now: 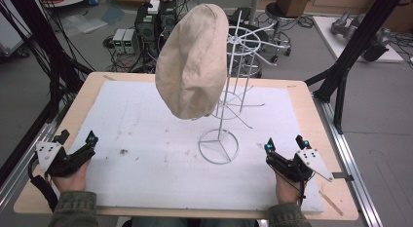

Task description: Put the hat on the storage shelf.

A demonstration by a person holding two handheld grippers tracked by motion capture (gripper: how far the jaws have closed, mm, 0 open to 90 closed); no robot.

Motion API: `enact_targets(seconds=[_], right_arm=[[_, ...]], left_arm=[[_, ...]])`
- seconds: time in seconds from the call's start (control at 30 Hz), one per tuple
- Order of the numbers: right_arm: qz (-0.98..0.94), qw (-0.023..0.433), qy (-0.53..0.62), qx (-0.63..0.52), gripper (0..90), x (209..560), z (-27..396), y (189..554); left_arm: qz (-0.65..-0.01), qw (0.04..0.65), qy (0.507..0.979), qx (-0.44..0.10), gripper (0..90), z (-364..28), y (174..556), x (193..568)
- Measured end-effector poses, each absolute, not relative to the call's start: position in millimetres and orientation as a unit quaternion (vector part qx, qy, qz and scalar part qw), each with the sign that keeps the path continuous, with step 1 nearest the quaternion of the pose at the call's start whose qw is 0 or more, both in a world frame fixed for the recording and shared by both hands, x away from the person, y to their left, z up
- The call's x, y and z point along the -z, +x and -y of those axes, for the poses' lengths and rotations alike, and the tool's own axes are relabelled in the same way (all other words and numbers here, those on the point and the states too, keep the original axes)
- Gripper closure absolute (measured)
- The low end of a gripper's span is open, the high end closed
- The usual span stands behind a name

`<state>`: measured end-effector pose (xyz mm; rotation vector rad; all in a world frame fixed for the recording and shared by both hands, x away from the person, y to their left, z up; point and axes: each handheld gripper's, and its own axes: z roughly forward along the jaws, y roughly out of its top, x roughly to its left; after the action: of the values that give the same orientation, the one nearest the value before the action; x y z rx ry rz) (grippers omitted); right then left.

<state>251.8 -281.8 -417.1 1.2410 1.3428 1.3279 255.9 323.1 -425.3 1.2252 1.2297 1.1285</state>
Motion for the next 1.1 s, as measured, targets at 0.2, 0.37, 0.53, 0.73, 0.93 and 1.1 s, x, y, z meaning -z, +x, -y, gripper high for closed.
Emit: enact_targets(seconds=[0.2,0.37,0.53,0.73,0.93,1.1], right_arm=[[-0.538,0.426,0.496,-0.531,4.8,417.1,281.8,251.5],[-0.539,0.426,0.495,-0.532,4.8,416.7,282.1,250.0],[-0.538,0.424,0.497,-0.533,4.8,417.0,281.9,250.6],[-0.538,0.424,0.497,-0.532,4.8,417.0,281.8,250.7],[-0.539,0.425,0.496,-0.532,4.8,417.3,281.8,250.9],[-0.540,0.424,0.495,-0.533,4.8,417.4,281.8,251.2]], left_arm=[[-0.510,0.509,0.510,-0.470,18.4,-323.2,255.2,425.0],[-0.510,0.509,0.508,-0.472,18.7,-323.7,254.3,424.6],[-0.512,0.509,0.506,-0.471,18.9,-325.0,254.0,425.0],[-0.512,0.507,0.506,-0.474,19.0,-325.4,253.0,424.6],[-0.513,0.508,0.505,-0.474,19.0,-325.6,253.0,424.7],[-0.515,0.509,0.504,-0.472,19.2,-325.6,253.5,425.2]])
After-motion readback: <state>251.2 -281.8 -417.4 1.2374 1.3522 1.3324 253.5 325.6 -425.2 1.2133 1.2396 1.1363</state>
